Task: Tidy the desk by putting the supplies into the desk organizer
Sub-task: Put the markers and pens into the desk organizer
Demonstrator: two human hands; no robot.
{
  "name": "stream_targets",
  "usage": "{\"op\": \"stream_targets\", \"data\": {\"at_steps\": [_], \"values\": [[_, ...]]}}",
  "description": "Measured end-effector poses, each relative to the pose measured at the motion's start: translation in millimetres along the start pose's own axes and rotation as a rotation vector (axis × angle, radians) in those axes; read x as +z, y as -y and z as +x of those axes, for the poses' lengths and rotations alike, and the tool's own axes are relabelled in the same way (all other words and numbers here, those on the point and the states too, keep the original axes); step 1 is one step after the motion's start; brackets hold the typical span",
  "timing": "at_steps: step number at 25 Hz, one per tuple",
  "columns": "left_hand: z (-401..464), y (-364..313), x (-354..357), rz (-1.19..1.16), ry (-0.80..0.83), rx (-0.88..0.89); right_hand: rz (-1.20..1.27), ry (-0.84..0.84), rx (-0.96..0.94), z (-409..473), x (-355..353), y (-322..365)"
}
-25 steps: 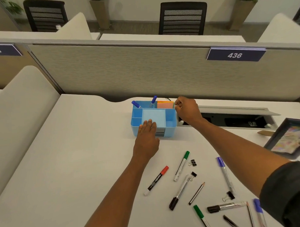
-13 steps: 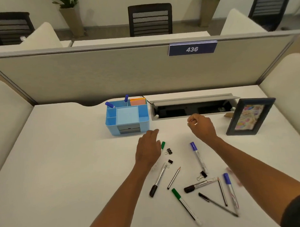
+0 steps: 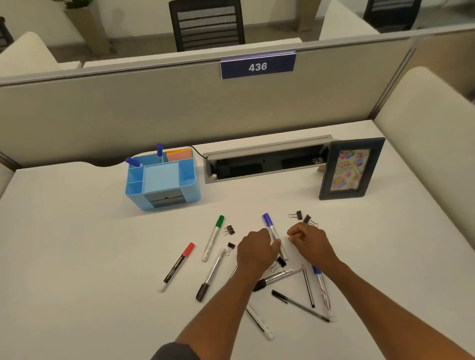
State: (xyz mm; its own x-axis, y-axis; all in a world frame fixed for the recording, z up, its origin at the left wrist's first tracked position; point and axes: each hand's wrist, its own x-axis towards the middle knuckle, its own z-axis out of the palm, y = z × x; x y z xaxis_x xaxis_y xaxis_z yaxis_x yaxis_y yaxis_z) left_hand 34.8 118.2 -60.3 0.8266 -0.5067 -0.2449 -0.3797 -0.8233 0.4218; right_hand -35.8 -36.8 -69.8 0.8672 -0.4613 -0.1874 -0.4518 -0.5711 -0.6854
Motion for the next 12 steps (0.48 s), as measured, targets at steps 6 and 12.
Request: {"op": "stream_targets", "data": {"at_steps": [6,12], "values": [[8.7,-24.8,4.5,0.002,0.001,-0.150,0.030,0.042,-0.056,-2.2,-7.4,-10.1],[10.0,-25.2,-1.8,0.030,0.017,-0.158,0.043,0.067,-0.043,8.6,-4.4,-0.3]]}}
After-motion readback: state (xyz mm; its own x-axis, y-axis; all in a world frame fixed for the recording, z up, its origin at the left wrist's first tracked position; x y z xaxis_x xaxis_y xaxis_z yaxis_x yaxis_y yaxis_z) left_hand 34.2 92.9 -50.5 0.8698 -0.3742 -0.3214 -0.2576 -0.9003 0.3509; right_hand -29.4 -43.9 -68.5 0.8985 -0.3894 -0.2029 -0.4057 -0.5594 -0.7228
